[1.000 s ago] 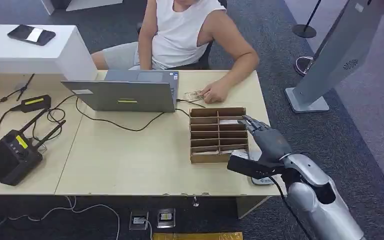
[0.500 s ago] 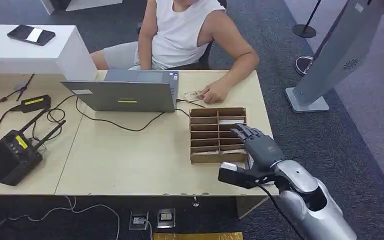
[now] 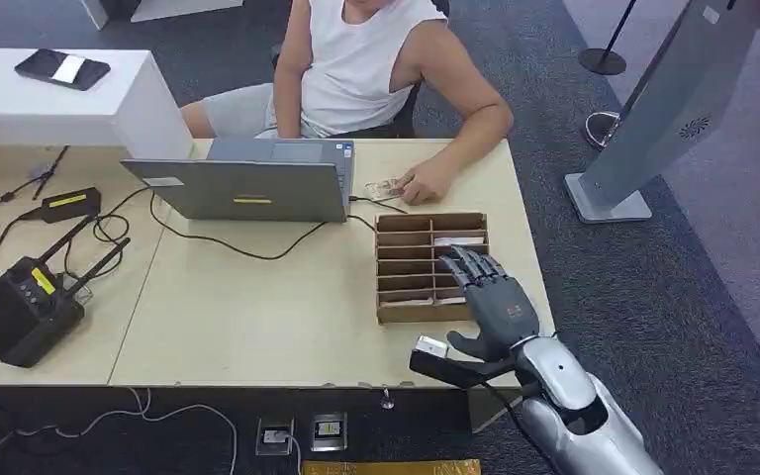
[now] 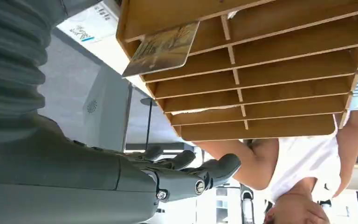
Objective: Pass the card to the sensor for recognition and then transmit it.
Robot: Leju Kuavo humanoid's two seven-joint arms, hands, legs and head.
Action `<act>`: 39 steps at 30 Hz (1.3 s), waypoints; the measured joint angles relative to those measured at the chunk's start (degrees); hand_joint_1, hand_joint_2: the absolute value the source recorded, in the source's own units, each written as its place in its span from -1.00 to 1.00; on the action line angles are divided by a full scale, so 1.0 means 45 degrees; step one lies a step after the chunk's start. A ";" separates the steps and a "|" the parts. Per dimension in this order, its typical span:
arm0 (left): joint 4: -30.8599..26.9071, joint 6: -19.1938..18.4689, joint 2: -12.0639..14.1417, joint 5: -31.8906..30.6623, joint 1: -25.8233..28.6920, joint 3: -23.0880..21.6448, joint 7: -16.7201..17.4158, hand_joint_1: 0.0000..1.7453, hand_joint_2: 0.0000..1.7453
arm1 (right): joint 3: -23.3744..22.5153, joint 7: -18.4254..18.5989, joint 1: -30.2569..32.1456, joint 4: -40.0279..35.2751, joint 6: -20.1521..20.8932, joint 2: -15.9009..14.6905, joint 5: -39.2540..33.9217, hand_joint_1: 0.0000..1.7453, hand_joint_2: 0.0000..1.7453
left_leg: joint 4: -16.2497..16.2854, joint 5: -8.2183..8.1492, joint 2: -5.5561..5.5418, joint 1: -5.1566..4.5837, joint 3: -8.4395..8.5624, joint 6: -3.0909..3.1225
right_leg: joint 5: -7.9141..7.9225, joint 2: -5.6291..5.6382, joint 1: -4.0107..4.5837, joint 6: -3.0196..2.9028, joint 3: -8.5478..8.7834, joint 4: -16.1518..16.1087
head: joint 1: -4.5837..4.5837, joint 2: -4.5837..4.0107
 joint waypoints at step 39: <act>0.0005 0.0010 -0.0024 -0.0054 0.0012 0.0005 0.0151 -1.00 1.00 | 0.0213 0.0194 -0.0691 0.2617 -0.1670 0.0534 -0.0631 -1.00 1.00 | 0.0000 0.0000 0.0000 0.0000 0.0001 -0.0001 | 0.0000 0.0001 0.0000 0.0000 0.0000 0.0000 | -0.0005 0.0000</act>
